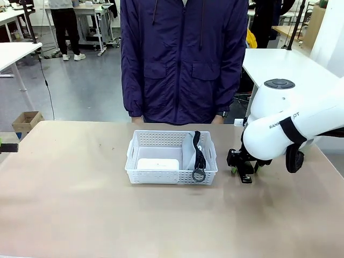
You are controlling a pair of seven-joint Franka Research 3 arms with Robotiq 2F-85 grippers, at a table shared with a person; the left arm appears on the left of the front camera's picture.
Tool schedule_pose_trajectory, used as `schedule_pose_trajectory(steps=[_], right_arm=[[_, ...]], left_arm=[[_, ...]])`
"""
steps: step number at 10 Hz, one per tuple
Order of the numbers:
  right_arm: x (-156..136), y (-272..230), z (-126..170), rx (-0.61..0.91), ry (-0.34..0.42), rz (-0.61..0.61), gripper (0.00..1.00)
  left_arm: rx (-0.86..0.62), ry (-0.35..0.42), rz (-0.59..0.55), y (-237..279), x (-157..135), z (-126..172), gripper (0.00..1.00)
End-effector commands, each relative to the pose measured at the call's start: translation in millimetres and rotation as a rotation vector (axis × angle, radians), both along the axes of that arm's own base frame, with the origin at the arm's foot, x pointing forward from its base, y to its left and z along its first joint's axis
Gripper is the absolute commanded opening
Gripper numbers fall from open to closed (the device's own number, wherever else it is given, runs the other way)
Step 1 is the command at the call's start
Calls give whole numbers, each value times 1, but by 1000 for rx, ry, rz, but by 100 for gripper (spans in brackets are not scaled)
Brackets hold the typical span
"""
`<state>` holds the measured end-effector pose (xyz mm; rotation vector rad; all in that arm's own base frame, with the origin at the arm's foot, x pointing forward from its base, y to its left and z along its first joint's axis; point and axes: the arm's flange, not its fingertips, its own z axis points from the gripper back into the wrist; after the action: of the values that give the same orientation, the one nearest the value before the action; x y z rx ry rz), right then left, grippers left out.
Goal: Efficiently arrange items inside the basket to fit them all.
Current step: Pick up the Stapler and place it inside the Organizing basket.
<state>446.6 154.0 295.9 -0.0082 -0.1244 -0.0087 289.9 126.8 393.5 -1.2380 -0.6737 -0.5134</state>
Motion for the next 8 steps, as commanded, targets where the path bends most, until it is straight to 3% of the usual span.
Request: schedule_pose_trajectory(steps=[1,3,4,6,8], right_arm=[[8,6,1,-23,5,-1,0],[7,5,0,-16,10,-10,0],[7,5,0,-5,14,-6,17],[7,5,-1,-8,18,-3,0],[7,4,-1,-5,22,-2,0]], left_arm=[[-3,1,0,-2,-3,2,100],[-3,1,0,-2,-3,2,100],[-3,1,0,-2,-3,2,100],[-3,1,0,-2,-3,2,100],[-3,1,0,-2,-3,2,100]])
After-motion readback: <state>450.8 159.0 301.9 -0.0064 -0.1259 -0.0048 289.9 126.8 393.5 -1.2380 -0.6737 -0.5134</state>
